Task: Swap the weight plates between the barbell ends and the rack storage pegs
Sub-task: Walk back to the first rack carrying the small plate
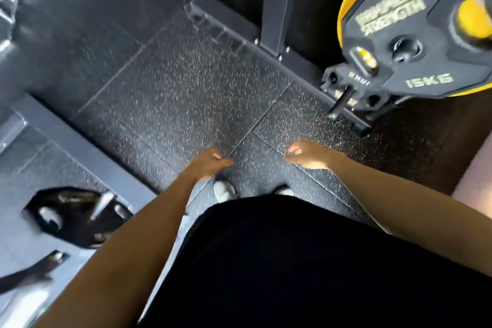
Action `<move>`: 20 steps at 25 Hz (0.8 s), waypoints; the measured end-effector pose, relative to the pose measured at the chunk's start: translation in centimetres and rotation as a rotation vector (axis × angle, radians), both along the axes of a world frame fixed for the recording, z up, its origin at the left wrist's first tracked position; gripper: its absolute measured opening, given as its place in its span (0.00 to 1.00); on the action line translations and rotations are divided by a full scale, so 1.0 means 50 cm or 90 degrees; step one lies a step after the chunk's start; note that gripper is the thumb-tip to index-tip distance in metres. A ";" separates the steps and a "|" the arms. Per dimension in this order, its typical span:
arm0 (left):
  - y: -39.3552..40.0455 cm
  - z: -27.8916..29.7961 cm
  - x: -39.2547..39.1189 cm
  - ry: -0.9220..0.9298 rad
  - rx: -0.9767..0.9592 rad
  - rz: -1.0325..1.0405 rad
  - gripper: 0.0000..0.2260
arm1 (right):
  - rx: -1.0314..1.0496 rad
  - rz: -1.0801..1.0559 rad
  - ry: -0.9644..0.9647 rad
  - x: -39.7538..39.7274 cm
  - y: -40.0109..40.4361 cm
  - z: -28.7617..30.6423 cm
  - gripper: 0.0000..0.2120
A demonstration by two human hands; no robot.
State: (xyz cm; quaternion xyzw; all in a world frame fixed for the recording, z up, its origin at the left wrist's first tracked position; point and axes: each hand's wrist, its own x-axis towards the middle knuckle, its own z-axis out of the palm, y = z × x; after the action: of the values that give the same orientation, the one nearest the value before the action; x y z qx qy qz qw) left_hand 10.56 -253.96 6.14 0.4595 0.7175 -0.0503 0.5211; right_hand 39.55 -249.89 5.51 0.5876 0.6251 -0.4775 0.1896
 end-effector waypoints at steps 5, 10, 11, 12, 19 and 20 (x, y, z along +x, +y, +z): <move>-0.137 -0.056 -0.029 0.038 -0.095 -0.011 0.20 | -0.131 0.164 -0.043 -0.057 -0.109 -0.039 0.22; -0.180 -0.091 -0.117 0.046 -0.130 0.036 0.19 | -0.145 0.189 -0.052 -0.135 -0.067 -0.041 0.22; -0.178 -0.095 -0.139 0.046 -0.129 0.049 0.18 | -0.133 0.182 -0.046 -0.155 -0.044 -0.038 0.22; -0.174 -0.097 -0.161 0.046 -0.123 0.061 0.17 | -0.121 0.165 -0.038 -0.173 -0.020 -0.034 0.21; -0.105 -0.130 -0.346 0.039 -0.135 0.078 0.14 | -0.057 0.133 -0.024 -0.371 0.117 -0.033 0.18; -0.091 -0.134 -0.369 0.036 -0.139 0.091 0.15 | -0.048 0.138 -0.020 -0.400 0.131 -0.037 0.17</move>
State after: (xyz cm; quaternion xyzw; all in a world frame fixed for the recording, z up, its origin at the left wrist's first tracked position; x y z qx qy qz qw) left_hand -7.89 -258.51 -0.53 0.3458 0.7531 -0.1039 0.5500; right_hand 19.53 -243.32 3.64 0.5164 0.6636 -0.4681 0.2716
